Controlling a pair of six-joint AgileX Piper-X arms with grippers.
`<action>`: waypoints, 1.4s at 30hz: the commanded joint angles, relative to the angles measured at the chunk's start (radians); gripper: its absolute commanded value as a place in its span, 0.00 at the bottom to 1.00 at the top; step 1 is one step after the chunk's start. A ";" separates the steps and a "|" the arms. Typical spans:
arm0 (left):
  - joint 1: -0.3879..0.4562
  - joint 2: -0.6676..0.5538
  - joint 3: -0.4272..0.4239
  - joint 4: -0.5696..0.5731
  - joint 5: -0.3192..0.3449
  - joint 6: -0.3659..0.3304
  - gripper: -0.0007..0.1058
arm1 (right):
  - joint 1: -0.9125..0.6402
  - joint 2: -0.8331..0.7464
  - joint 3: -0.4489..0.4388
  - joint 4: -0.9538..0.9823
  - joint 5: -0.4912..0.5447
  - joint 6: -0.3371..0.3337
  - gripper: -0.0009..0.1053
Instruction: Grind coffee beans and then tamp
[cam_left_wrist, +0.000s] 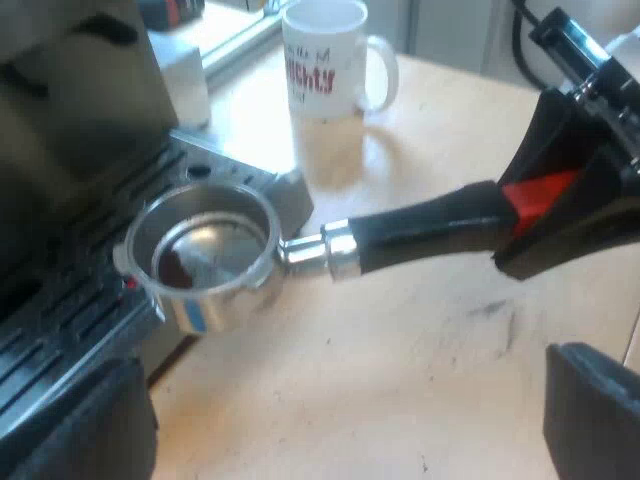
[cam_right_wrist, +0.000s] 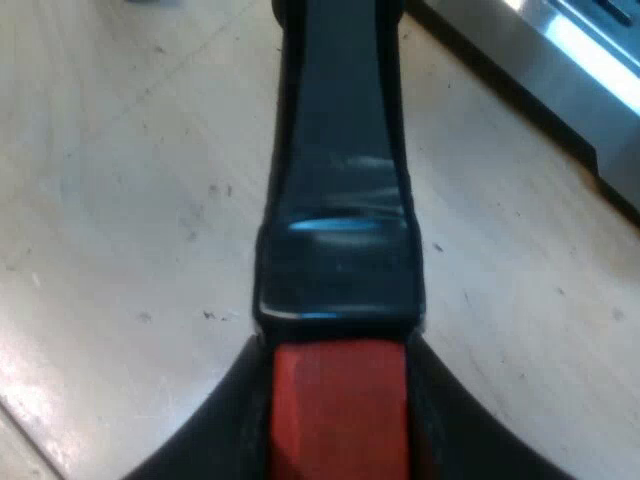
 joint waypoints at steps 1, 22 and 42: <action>-0.005 0.058 -0.004 -0.017 -0.030 -0.006 0.76 | -0.035 -0.011 0.030 -0.057 -0.034 -0.021 0.01; -0.005 0.449 -0.004 -0.109 -0.036 0.002 0.76 | -0.047 0.086 0.264 -0.345 -0.097 -0.011 0.01; -0.005 0.510 -0.004 -0.107 -0.036 0.002 0.76 | -0.047 0.189 0.273 -0.397 -0.097 -0.007 0.09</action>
